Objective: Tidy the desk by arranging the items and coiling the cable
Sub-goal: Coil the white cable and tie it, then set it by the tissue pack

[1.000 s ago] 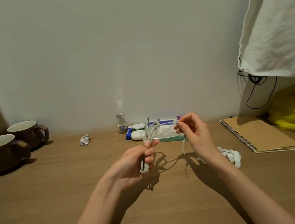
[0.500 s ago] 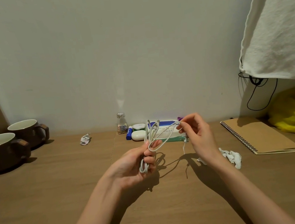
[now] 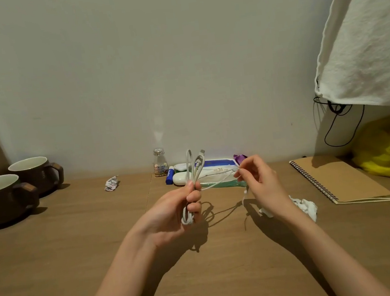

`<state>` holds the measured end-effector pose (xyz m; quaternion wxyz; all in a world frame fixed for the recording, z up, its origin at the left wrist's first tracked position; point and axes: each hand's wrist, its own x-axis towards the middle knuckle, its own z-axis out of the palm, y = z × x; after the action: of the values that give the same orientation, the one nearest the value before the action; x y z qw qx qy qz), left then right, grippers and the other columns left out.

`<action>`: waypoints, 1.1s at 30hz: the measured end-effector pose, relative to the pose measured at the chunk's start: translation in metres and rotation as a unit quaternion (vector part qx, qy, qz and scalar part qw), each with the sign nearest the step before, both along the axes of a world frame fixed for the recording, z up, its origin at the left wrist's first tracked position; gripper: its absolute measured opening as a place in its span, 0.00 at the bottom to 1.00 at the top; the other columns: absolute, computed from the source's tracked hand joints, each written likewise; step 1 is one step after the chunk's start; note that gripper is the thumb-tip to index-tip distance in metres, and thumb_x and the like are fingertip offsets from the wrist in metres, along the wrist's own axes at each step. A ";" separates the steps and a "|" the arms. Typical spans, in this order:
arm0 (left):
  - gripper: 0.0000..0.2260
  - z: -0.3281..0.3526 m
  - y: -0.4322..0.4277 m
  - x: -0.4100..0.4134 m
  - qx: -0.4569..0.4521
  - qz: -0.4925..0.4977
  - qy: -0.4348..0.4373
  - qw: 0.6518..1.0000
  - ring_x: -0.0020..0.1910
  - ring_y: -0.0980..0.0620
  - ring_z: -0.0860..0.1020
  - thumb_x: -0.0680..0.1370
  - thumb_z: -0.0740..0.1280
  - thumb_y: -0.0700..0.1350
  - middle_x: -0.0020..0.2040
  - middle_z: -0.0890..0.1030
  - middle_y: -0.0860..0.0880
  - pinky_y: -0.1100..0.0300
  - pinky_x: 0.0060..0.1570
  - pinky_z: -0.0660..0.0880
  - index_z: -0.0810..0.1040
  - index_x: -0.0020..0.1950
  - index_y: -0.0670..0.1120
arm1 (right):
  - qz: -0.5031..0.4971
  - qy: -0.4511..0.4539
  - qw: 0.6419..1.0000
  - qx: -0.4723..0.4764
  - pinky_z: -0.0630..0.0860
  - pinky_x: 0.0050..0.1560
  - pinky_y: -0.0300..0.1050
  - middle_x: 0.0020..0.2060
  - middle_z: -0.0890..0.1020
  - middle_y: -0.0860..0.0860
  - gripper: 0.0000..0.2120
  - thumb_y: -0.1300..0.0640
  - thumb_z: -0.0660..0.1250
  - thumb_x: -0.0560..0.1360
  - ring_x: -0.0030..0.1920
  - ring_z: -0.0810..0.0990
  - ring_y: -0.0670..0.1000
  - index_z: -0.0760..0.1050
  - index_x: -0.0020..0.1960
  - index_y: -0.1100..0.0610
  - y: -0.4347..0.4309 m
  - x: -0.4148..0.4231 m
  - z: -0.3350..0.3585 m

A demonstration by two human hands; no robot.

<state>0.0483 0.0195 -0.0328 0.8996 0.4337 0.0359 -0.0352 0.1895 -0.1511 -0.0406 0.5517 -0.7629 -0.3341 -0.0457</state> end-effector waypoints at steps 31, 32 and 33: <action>0.08 -0.030 -0.022 0.016 0.577 0.263 -0.092 0.768 0.32 0.54 0.68 0.81 0.58 0.49 0.34 0.72 0.52 0.54 0.35 0.67 0.74 0.47 0.49 | 0.244 0.451 0.820 0.255 0.81 0.40 0.43 0.37 0.78 0.55 0.14 0.63 0.59 0.80 0.35 0.78 0.49 0.76 0.62 0.63 0.010 -0.033 0.021; 0.08 -0.031 -0.022 0.016 0.589 0.276 -0.098 0.753 0.32 0.54 0.69 0.81 0.58 0.49 0.33 0.73 0.53 0.53 0.34 0.67 0.74 0.48 0.49 | 0.243 0.455 0.817 0.259 0.81 0.40 0.43 0.37 0.79 0.56 0.13 0.63 0.59 0.80 0.35 0.79 0.49 0.76 0.62 0.63 0.010 -0.033 0.021; 0.08 -0.032 -0.023 0.016 0.605 0.285 -0.105 0.736 0.33 0.54 0.70 0.81 0.57 0.50 0.34 0.73 0.54 0.52 0.34 0.68 0.74 0.51 0.50 | 0.240 0.455 0.816 0.262 0.81 0.39 0.43 0.37 0.79 0.56 0.13 0.64 0.58 0.80 0.35 0.79 0.50 0.76 0.61 0.63 0.009 -0.034 0.022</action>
<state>0.0642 -0.0032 -0.0651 0.4133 0.8572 0.0770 0.2973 0.1559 -0.1420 -0.0188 0.8134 -0.4188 -0.1928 0.3546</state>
